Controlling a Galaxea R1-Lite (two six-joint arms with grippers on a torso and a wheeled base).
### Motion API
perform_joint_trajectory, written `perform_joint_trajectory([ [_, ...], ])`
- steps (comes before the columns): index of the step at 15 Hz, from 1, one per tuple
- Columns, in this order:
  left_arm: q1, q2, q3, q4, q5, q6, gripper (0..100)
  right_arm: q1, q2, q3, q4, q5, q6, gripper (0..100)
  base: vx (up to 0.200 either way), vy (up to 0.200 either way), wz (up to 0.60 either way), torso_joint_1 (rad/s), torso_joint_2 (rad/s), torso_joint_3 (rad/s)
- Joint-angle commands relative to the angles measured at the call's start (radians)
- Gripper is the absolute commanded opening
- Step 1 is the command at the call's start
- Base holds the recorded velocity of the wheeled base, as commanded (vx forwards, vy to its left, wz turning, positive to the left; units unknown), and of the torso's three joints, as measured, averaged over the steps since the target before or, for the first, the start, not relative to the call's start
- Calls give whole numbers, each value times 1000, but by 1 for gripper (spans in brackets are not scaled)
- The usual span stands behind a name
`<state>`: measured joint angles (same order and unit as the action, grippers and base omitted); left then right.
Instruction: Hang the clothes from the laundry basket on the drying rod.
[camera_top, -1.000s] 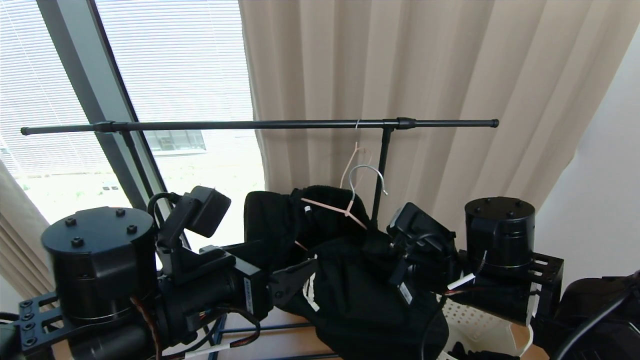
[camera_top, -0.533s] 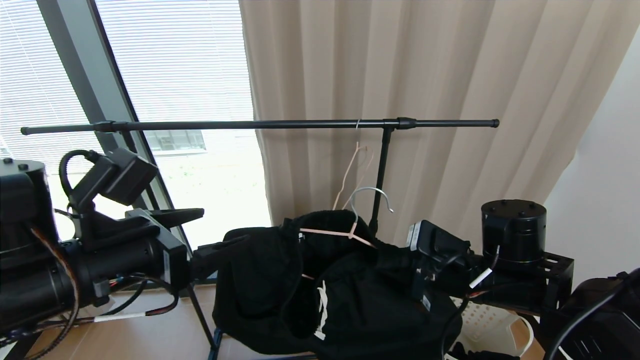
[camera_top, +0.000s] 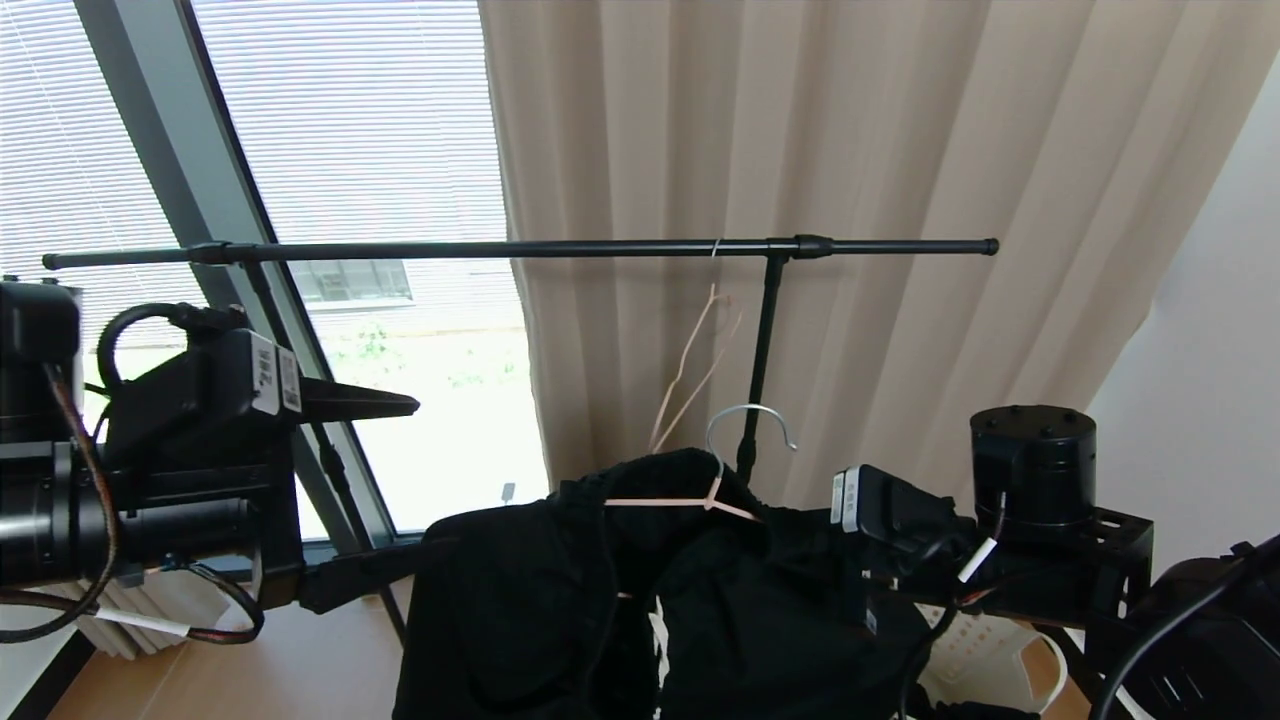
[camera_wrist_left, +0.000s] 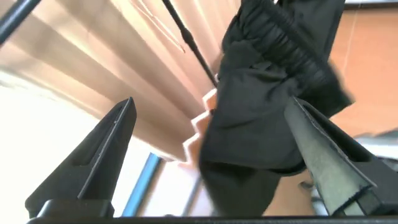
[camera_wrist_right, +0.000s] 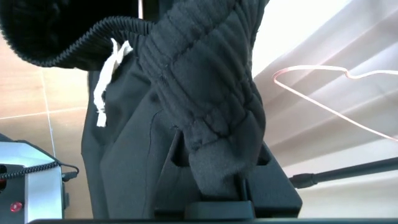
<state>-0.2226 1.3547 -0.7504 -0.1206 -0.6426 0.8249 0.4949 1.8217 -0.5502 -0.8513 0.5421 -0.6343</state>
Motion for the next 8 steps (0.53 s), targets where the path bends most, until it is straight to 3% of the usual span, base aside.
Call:
perform_joint_trajectory([
  [1, -72, 106, -58, 33, -6, 80, 100, 2, -15, 9, 0, 1, -1, 0, 0, 0, 0, 0, 0, 0],
  [4, -153, 149, -115, 81, -5, 99, 100, 21, -13, 13, 0, -1, -1, 0, 0, 0, 0, 0, 0, 0],
  [8, -187, 225, -121, 78, 1, 99, 100, 45, -16, 16, 0, -4, -1, 0, 0, 0, 0, 0, 0, 0],
])
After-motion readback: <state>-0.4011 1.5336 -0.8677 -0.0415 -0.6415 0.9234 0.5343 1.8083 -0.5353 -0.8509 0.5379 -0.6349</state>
